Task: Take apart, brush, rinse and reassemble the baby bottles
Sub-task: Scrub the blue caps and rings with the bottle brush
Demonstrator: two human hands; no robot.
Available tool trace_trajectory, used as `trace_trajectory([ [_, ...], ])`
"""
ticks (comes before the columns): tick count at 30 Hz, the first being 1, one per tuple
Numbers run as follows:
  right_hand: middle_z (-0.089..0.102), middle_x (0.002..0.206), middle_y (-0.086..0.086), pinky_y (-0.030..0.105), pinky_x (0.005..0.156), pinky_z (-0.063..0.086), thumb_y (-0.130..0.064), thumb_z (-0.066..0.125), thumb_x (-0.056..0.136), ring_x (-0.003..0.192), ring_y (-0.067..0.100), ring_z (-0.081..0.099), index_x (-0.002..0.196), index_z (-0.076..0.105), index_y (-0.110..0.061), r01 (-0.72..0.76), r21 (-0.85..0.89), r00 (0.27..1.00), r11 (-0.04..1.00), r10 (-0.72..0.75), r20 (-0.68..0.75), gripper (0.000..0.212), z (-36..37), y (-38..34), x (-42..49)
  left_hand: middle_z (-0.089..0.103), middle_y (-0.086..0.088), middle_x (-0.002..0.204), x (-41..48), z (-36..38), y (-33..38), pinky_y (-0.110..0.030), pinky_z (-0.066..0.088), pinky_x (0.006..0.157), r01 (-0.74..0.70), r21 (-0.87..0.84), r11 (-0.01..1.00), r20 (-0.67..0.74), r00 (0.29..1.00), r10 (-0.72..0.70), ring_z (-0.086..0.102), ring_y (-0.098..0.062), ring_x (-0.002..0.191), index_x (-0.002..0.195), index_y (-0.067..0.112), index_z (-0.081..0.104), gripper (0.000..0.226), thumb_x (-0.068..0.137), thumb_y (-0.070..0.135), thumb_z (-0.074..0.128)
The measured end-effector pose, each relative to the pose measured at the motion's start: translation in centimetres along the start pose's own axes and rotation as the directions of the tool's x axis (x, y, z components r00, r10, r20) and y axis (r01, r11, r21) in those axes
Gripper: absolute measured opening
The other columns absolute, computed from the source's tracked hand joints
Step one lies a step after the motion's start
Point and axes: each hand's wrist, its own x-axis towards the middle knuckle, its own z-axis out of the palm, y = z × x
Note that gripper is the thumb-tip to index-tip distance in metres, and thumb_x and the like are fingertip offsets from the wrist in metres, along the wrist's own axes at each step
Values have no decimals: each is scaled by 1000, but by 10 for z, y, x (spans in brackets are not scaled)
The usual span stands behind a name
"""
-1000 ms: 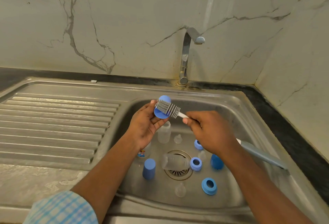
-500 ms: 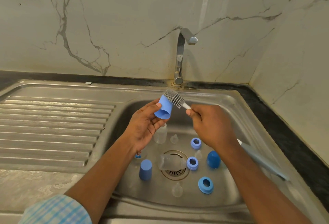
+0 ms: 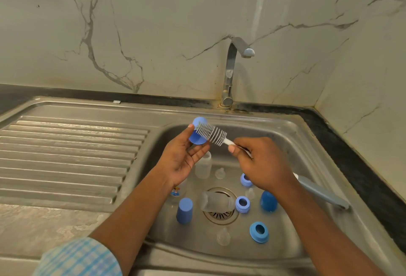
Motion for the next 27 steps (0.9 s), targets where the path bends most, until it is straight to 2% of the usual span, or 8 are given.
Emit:
trace_trajectory([
  [2, 41, 49, -6, 30, 50, 30, -30, 56, 97, 49, 12, 39, 64, 50, -26, -8, 26, 999, 1000, 9, -42, 34, -2, 1, 1, 72, -18, 115, 0, -2, 0, -31, 62, 77, -1, 11, 1000, -10, 1000, 1, 73, -25, 98, 126, 6, 61, 40, 94, 31, 62],
  [4, 42, 50, -5, 31, 50, 31, -32, 54, 98, 49, 12, 39, 69, 56, -20, -29, 8, 999, 1000, 29, -21, 31, 0, 3, 1, 71, -18, 117, -1, 0, 0, -31, 62, 79, -13, 34, 999, 1, 1000, 13, 73, -24, 97, 127, 7, 61, 39, 96, 29, 60],
  [9, 41, 48, -3, 30, 49, 29, -34, 54, 98, 47, 13, 38, 69, 56, -17, -87, 1, 996, 996, 87, 30, 34, 4, 6, 2, 75, -12, 100, -3, 3, -3, -26, 60, 81, 27, 82, 996, 33, 999, -30, 71, -17, 91, 110, 7, 68, 26, 93, 25, 61],
  [15, 41, 52, -3, 32, 53, 30, -37, 49, 100, 55, 19, 43, 62, 45, -21, -240, -99, 969, 966, 232, -89, 41, 1, 6, 6, 75, -10, 101, -2, 6, -8, -27, 59, 85, 2, 137, 991, 113, 993, -18, 72, -14, 88, 114, 7, 69, 41, 76, 21, 72],
  [19, 43, 53, -3, 32, 51, 28, -36, 48, 100, 53, 17, 41, 63, 46, -20, -262, -104, 963, 960, 253, -92, 41, -3, 6, 6, 73, -11, 108, -1, 6, -9, -34, 59, 88, -79, 209, 975, 43, 996, 72, 72, -17, 91, 120, 7, 68, 55, 66, 16, 79],
  [23, 43, 53, -4, 31, 50, 27, -38, 48, 100, 51, 13, 39, 60, 40, -25, -156, -136, 985, 978, 164, 53, 43, -1, -5, 3, 76, -7, 104, 2, 2, -12, -34, 55, 95, -200, 352, 914, 14, 978, 209, 71, -21, 103, 116, 9, 69, 49, 68, 5, 81],
  [25, 43, 52, -4, 30, 50, 27, -37, 49, 100, 50, 13, 39, 60, 43, -24, -155, -125, 983, 980, 166, 80, 42, 0, -6, 3, 77, -5, 104, 3, -1, -13, -29, 53, 93, -247, 435, 866, 36, 966, 257, 71, -20, 106, 116, 9, 71, 44, 73, 1, 81],
  [27, 43, 52, -4, 30, 50, 28, -37, 50, 100, 50, 12, 39, 60, 43, -25, -185, -114, 980, 976, 192, 50, 42, -3, -4, 4, 77, -1, 102, 2, 1, -13, -20, 54, 84, -289, 500, 817, 72, 953, 293, 72, -14, 102, 116, 11, 72, 44, 74, 1, 82],
])
